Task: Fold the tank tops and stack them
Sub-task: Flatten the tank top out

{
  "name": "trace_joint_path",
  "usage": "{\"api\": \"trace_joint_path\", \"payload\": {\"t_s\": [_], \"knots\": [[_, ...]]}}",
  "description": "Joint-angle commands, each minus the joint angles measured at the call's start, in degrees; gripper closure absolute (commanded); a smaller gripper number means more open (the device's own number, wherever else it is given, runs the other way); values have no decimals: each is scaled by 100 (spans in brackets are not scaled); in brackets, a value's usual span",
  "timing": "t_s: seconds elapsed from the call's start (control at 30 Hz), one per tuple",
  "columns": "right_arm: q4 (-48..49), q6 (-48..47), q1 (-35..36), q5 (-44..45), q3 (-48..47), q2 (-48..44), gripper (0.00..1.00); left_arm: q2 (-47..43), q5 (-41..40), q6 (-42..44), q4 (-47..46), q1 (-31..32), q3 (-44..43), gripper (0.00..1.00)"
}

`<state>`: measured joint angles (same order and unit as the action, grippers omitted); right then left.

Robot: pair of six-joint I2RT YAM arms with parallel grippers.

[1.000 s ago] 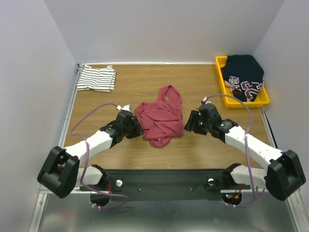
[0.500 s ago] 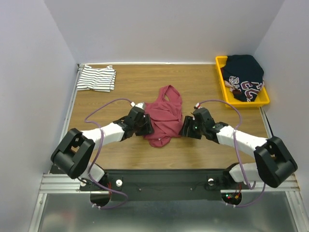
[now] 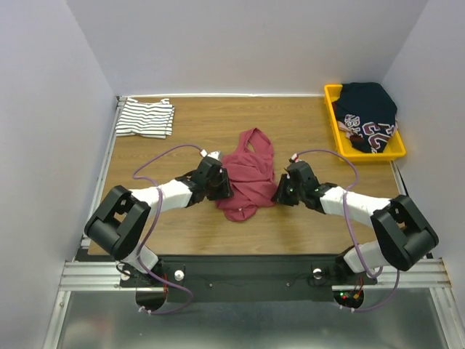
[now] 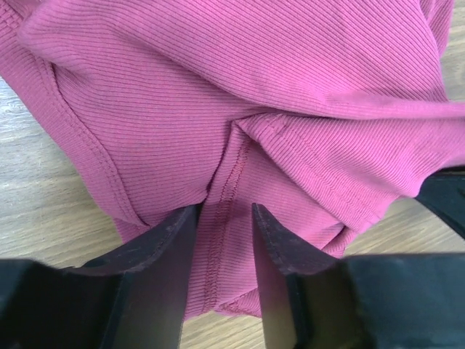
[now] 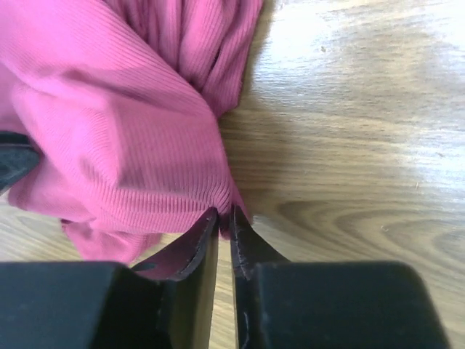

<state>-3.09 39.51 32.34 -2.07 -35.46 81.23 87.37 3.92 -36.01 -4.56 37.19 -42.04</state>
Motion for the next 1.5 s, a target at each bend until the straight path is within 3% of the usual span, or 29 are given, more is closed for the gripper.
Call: {"api": "trace_joint_path", "payload": {"t_s": [0.0, 0.13, 0.4, 0.53, 0.83, 1.13, 1.27, 1.47], "knots": [[178, 118, 36, 171, -224, -388, 88, 78, 3, 59, -159, 43, -129, 55], [-200, 163, 36, 487, -522, -784, 96, 131, 161, 59, -309, 43, -190, 71], [-1026, 101, 36, 909, -1313, -1320, 97, -194, 355, -46, -300, 43, -550, 100], [-1316, 31, 36, 1111, -1595, -1356, 97, -536, 74, -143, -81, 34, -744, 100], [-1905, -101, 27, 1858, -1903, -1452, 96, -1539, -1560, -372, 702, -63, -964, 100], [-2099, -224, 10, 2236, -2192, -1400, 96, -1802, -1983, -442, 1097, -212, -1104, 100], [-2248, -531, -166, 2412, -2929, -1224, 96, -1891, -1983, -381, 1133, -370, -1420, 100], [-2275, -1408, -570, 2457, -4782, -260, 96, -1452, -2027, 50, 1422, -467, -3220, 100]]}}
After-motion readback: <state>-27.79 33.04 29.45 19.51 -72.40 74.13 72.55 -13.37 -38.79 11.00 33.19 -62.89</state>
